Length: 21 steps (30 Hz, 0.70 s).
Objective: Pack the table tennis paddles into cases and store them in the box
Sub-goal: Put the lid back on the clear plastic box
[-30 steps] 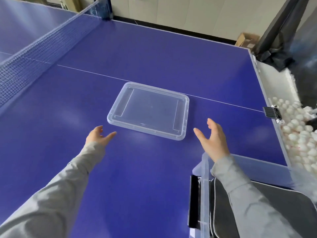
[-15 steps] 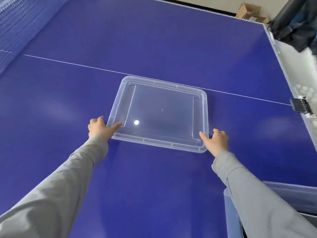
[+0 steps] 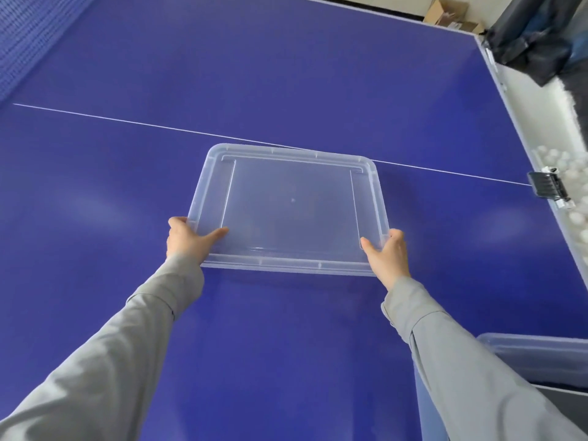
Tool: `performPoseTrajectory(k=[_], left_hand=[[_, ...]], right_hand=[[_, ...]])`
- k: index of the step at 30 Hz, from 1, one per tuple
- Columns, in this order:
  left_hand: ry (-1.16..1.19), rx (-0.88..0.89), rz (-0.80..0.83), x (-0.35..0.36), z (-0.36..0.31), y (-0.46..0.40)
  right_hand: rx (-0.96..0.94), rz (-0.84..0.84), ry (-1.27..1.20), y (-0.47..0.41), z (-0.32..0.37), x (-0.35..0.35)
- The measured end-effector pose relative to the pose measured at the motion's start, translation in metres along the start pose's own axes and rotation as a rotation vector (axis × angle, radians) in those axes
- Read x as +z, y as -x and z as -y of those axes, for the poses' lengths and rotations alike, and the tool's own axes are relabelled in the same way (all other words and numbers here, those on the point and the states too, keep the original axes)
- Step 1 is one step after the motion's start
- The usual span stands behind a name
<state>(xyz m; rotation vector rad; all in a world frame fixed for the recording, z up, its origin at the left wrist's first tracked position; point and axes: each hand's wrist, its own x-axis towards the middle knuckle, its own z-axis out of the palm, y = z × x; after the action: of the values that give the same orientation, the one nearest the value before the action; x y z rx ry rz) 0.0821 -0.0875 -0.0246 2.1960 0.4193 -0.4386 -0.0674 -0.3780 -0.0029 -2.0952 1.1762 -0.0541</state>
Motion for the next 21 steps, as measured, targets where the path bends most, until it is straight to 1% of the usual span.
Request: performPoseTrajectory(k=[2,6,10,12,16,21], left_hand=[[0.063,-0.019,0.004,-0.005,-0.002,0.011],[0.141,0.000,-0.050,-0.017,-0.009,0.044],[0.131,0.074,-0.050,-0.031,-0.024,0.092],[0.182,0.117,-0.042,-0.034,-0.032,0.124],[0.258,0.224,-0.019,-0.024,-0.044,0.200],[0.291,0.323,-0.001,0.017,-0.049,0.313]], right_hand=[[-0.031,-0.014,0.000,0.004,0.005,-0.013],[-0.121,-0.078,-0.033,0.017,0.011,-0.049],[-0.198,-0.155,-0.079,0.036,0.006,-0.102],[-0.221,-0.189,-0.092,0.046,-0.004,-0.133],[-0.233,-0.246,-0.096,0.070,-0.044,-0.195],[-0.217,-0.303,-0.108,0.105,-0.124,-0.271]])
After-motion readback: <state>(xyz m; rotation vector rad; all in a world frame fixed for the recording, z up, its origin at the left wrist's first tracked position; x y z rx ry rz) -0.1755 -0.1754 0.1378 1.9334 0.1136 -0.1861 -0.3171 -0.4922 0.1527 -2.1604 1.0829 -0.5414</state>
